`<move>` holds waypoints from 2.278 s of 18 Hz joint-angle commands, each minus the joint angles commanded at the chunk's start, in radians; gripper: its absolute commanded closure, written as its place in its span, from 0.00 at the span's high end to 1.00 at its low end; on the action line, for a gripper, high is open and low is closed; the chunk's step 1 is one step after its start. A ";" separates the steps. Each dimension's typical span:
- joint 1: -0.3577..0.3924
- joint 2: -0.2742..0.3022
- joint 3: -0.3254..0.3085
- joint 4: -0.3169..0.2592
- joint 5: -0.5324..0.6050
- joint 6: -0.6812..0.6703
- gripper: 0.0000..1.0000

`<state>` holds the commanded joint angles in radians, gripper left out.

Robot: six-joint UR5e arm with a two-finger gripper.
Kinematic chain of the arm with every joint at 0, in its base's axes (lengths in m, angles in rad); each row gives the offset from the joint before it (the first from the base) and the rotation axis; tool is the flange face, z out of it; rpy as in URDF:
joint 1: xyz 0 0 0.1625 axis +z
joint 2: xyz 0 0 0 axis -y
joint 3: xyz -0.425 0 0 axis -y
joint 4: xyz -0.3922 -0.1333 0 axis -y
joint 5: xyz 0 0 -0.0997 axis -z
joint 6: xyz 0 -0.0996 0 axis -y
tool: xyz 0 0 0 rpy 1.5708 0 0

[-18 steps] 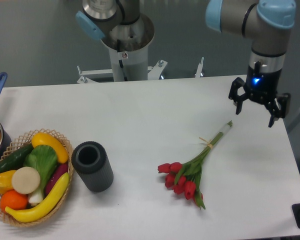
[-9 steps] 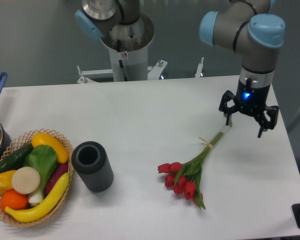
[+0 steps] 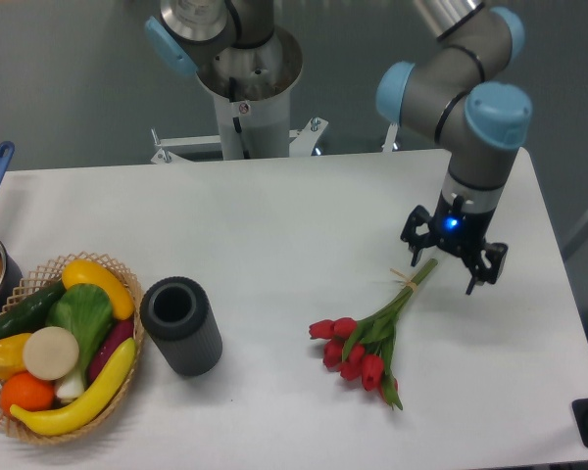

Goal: Pick up the flowers from the table
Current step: 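Move the open gripper down toward the tulip stems near the twine, then close the gripper around the tulip stems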

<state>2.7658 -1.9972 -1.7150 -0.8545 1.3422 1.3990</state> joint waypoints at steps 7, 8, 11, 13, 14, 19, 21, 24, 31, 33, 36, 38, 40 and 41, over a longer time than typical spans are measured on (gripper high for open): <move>-0.018 -0.054 0.003 0.000 -0.003 -0.002 1.00; -0.032 -0.064 0.005 0.000 -0.003 -0.002 1.00; -0.041 -0.078 0.000 0.002 -0.002 -0.002 1.00; -0.045 -0.086 -0.002 0.002 -0.002 -0.002 1.00; -0.046 -0.087 -0.003 0.002 -0.002 -0.002 1.00; -0.052 -0.084 -0.023 0.005 -0.002 -0.002 1.00; -0.052 -0.084 -0.028 0.005 0.000 -0.002 1.00; -0.052 -0.086 -0.037 0.006 0.000 -0.002 0.96; -0.054 -0.088 -0.034 0.005 0.000 -0.002 0.70; -0.054 -0.088 -0.032 0.005 0.000 -0.002 0.63; -0.052 -0.086 -0.032 0.005 0.000 -0.023 0.49; -0.054 -0.089 -0.026 0.006 0.000 -0.041 0.42; -0.054 -0.094 -0.023 0.008 0.000 -0.044 0.39; -0.054 -0.094 -0.021 0.008 0.000 -0.044 0.37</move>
<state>2.7121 -2.0908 -1.7365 -0.8468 1.3422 1.3545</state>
